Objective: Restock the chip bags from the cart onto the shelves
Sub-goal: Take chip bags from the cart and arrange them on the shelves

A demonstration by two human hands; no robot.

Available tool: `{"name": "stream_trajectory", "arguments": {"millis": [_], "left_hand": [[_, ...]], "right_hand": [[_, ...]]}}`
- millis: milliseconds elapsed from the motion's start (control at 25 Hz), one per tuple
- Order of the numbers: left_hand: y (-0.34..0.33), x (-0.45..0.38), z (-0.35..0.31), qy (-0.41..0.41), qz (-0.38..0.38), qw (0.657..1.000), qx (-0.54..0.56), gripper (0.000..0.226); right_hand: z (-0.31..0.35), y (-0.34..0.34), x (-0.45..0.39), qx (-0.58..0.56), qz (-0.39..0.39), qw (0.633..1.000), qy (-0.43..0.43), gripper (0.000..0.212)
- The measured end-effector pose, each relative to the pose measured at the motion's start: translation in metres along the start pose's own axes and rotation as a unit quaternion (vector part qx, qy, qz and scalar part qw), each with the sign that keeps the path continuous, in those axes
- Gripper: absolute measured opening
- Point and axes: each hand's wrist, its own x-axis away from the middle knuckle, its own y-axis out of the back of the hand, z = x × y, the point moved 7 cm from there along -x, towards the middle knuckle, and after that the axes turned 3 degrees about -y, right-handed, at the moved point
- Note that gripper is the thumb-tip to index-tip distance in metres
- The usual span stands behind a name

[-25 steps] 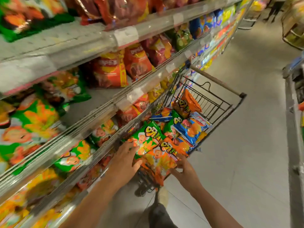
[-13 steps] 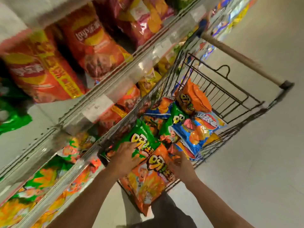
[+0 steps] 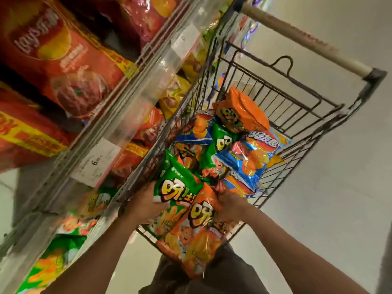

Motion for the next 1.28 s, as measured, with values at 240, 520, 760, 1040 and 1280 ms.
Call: {"name": "stream_trajectory", "arguments": {"millis": [240, 520, 760, 1040, 1280], "left_hand": [[0.019, -0.015, -0.007, -0.044, -0.051, 0.991, 0.118, 0.074], [0.006, -0.017, 0.007, 0.002, 0.034, 0.977, 0.211, 0.09], [0.002, 0.004, 0.005, -0.014, 0.023, 0.973, 0.229, 0.066], [-0.01, 0.075, -0.016, -0.036, -0.117, 0.943, 0.31, 0.067], [-0.022, 0.164, -0.031, -0.032, -0.212, 0.907, 0.362, 0.046]], "right_hand": [[-0.015, 0.049, 0.016, -0.274, -0.33, 0.903, 0.005, 0.086], [-0.002, -0.053, 0.033, -0.751, -0.204, 0.618, -0.11, 0.063], [0.011, -0.065, 0.051, -0.779, -0.132, 0.61, -0.061, 0.055], [-0.031, 0.024, 0.062, -0.699, -0.166, 0.689, 0.097, 0.045], [-0.02, 0.078, 0.092, -0.602, -0.129, 0.753, 0.232, 0.054]]}}
